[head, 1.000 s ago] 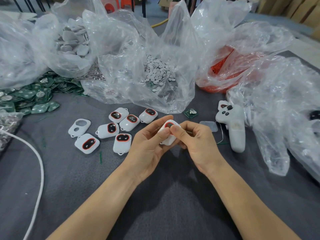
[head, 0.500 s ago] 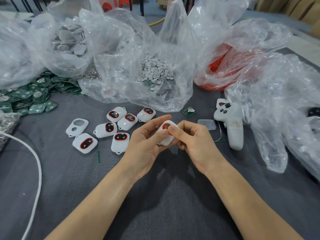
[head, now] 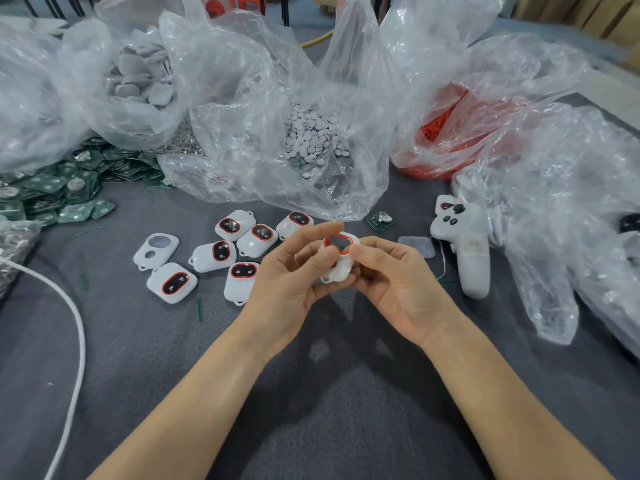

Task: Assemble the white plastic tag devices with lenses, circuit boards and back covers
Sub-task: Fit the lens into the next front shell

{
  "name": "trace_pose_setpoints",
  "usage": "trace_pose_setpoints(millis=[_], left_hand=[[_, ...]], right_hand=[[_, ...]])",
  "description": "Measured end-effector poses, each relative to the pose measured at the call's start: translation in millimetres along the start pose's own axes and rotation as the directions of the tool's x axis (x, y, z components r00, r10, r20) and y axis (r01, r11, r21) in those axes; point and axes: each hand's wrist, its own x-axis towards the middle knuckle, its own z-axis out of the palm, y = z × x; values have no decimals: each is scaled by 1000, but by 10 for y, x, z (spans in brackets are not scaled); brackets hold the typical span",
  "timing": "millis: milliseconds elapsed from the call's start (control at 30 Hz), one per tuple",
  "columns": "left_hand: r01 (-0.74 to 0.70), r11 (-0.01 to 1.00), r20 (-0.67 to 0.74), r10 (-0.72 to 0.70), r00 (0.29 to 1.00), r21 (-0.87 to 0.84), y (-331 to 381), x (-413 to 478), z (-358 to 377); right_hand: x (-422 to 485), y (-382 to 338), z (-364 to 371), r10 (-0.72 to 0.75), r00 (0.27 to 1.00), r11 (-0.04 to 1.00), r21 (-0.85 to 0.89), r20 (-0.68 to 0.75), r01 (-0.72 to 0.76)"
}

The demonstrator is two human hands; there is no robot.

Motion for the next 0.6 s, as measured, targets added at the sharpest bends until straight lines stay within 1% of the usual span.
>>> trace_pose_setpoints(millis=[133, 267, 433, 600], left_hand=[[-39, 994, 30, 36, 999, 105, -7, -7, -18], [-84, 973, 41, 77, 996, 214, -6, -17, -27], [-145, 931, 64, 131, 989, 334, -16, -25, -10], [-177, 886, 61, 167, 984, 428, -40, -20, -12]], right_hand=[[1, -20, -21, 19, 999, 1000, 13, 33, -19], [-1, -19, -29, 18, 1000, 1000, -11, -2, -18], [-3, 7, -11, -12, 995, 994, -107, -95, 2], [2, 41, -36, -100, 985, 960, -274, -144, 58]])
